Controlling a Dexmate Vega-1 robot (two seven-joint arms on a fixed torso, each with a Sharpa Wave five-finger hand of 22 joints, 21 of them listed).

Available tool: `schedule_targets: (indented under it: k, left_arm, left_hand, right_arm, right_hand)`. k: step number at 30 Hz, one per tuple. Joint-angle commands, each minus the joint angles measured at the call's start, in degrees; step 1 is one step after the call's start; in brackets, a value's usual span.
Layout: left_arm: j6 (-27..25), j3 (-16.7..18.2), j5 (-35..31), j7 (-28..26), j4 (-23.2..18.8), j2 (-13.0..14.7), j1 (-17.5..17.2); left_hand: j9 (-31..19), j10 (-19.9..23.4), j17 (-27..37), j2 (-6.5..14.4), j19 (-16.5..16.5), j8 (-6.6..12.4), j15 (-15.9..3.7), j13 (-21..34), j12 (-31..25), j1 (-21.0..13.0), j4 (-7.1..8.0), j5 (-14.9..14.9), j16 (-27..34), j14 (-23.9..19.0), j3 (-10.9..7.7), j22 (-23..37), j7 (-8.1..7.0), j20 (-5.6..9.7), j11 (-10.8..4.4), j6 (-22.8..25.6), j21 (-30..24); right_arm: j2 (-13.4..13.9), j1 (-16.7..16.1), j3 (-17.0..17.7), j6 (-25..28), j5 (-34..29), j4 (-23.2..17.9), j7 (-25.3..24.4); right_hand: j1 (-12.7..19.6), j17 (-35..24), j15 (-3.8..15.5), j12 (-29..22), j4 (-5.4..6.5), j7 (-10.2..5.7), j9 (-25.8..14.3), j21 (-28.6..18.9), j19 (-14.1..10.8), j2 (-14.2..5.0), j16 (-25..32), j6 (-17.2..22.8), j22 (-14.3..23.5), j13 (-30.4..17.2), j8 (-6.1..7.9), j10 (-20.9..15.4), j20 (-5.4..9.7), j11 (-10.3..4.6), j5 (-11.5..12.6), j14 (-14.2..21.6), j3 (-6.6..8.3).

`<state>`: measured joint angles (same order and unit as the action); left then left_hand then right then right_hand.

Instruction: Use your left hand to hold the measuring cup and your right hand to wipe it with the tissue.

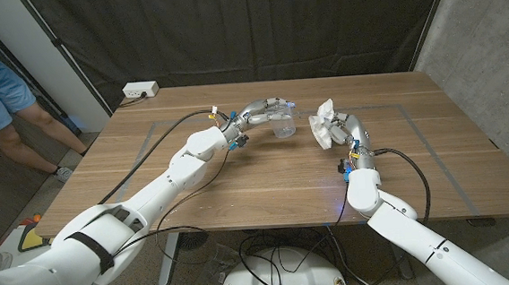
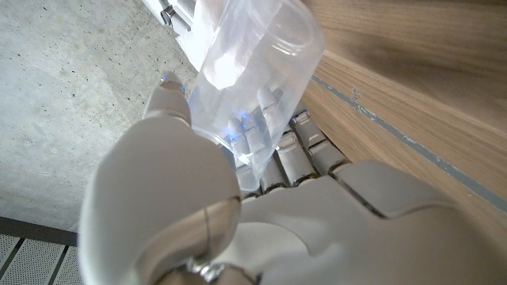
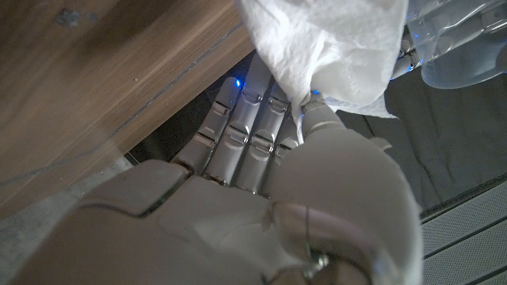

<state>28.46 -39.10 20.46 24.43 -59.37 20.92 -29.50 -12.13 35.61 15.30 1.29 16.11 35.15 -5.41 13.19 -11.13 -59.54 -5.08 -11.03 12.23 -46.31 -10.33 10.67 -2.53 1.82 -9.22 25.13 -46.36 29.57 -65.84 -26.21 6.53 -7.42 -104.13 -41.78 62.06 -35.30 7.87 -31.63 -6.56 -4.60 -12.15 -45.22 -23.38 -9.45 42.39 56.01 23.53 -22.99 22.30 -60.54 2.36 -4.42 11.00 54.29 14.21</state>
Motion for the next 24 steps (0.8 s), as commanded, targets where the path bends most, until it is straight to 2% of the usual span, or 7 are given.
schedule_targets:
  k: [1, 10, 15, 24]
  left_arm:
    - [-0.8, -1.1, -0.9, 0.1, -0.2, -1.4, 0.5]
    - [-0.8, -1.7, -1.6, -0.5, 0.1, -2.4, 0.9]
    - [-1.1, -2.0, -2.6, -1.4, -0.5, -2.4, 1.0]
    - [-1.7, -2.3, -3.4, -2.6, -0.5, -2.5, 1.0]
  left_hand:
    - [-0.1, -0.1, 0.6, 1.5, -0.3, 0.17, -6.84, 0.1, -0.3, -0.4, 0.08, -0.4, 0.8, -0.7, -0.47, 0.2, -0.25, -0.19, -0.18, 0.4, 0.4]
    - [-0.1, -0.2, 1.2, 1.6, -0.4, 0.23, -6.90, 0.2, -0.3, -0.5, -0.08, -0.4, 1.4, -0.9, -0.60, 0.2, -0.17, -0.34, 0.07, 0.4, 0.5]
    - [0.0, -0.3, 1.6, 1.6, -0.5, 0.23, -6.87, 0.3, -0.3, -0.6, -0.19, -0.4, 1.7, -0.9, -0.68, 0.2, -0.20, -0.33, -0.06, 0.3, 0.5]
    - [0.0, -0.6, 2.1, 1.5, -0.5, 0.28, -6.81, 0.4, -0.2, -0.6, -0.24, -0.3, 2.1, -1.0, -0.65, 0.2, -0.39, -0.36, 0.06, 0.3, 0.5]
  right_arm:
    - [-1.9, -0.7, 1.1, -4.0, 5.4, -0.9, 0.5]
    - [-3.0, -0.5, 0.8, -4.7, 6.4, -1.8, 0.8]
    - [-4.3, -0.9, 0.5, -2.8, 5.8, -2.6, -1.1]
    - [-5.1, -1.4, 0.1, -0.9, 4.8, -4.5, -2.8]
  right_hand:
    - [0.8, -0.2, 5.27, -0.4, 0.06, 0.05, -0.2, -0.9, -0.2, -0.08, 0.7, 1.1, 0.4, -0.2, 0.52, -1.1, 2.74, 0.16, -0.1, 1.0, -0.43]
    - [1.1, -0.1, 5.24, -0.4, -0.06, 0.32, -0.3, -1.7, -0.1, -0.03, 1.1, 1.3, 0.6, -0.3, 0.59, -1.5, 2.63, 0.21, -0.1, 1.2, -0.72]
    - [1.2, -0.1, 5.17, -0.5, -0.08, 0.53, -0.3, -2.3, -0.1, 0.04, 1.6, 1.7, 0.7, -0.4, 0.70, -2.1, 2.47, 0.59, -0.1, 1.6, -1.04]
    - [1.7, -0.3, 5.19, -0.5, -0.34, 0.88, -0.3, -3.5, -0.1, 0.07, 2.4, 2.0, 1.0, -0.6, 0.76, -2.6, 2.15, 0.97, 0.0, 2.0, -1.34]
